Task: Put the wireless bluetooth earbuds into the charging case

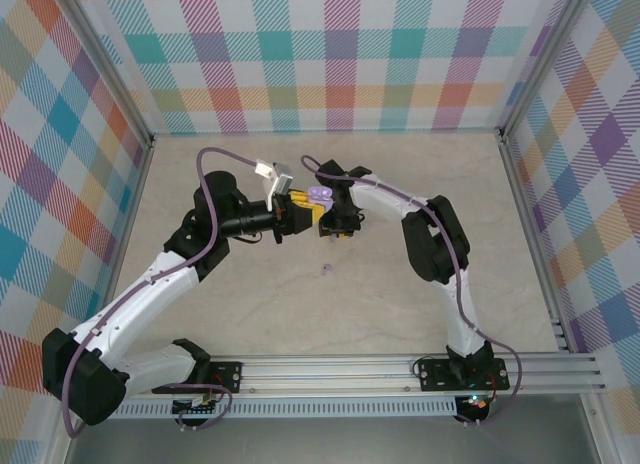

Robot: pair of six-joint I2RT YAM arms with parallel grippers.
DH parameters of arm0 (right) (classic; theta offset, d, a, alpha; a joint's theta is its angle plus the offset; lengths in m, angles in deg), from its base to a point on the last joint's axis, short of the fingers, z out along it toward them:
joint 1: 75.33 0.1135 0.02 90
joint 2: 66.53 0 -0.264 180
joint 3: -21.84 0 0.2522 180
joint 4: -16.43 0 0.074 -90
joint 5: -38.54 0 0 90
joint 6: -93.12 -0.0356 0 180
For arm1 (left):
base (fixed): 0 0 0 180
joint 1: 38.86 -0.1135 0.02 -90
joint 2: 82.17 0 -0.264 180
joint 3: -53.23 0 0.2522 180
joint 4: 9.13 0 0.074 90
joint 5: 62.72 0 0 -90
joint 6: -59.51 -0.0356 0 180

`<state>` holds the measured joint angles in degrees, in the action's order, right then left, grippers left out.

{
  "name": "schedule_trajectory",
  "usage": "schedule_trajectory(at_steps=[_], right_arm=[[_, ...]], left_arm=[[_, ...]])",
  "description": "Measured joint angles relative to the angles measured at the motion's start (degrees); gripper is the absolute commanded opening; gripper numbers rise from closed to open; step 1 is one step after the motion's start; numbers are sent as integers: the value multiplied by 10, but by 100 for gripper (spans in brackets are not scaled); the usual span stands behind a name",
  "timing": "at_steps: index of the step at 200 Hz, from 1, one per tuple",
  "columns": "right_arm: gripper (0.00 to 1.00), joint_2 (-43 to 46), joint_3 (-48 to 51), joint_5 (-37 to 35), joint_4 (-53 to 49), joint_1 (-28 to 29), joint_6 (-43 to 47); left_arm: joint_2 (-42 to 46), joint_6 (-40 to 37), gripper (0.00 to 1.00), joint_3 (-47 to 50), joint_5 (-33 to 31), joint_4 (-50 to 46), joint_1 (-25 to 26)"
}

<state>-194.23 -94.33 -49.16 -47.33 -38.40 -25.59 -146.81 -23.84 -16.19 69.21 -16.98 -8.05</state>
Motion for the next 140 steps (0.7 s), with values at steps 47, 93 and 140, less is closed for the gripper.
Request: schedule_trajectory(at_steps=[47,93,140], right_arm=[[37,-26,-35,-20,-25,6,-7],[35,-43,-56,-33,-41,10,-7],[28,-44,-57,-74,-64,10,-4]], left_arm=[[0,0,6,0,0,0,0],[0,0,6,0,1,0,0],[0,0,6,0,1,0,0]])
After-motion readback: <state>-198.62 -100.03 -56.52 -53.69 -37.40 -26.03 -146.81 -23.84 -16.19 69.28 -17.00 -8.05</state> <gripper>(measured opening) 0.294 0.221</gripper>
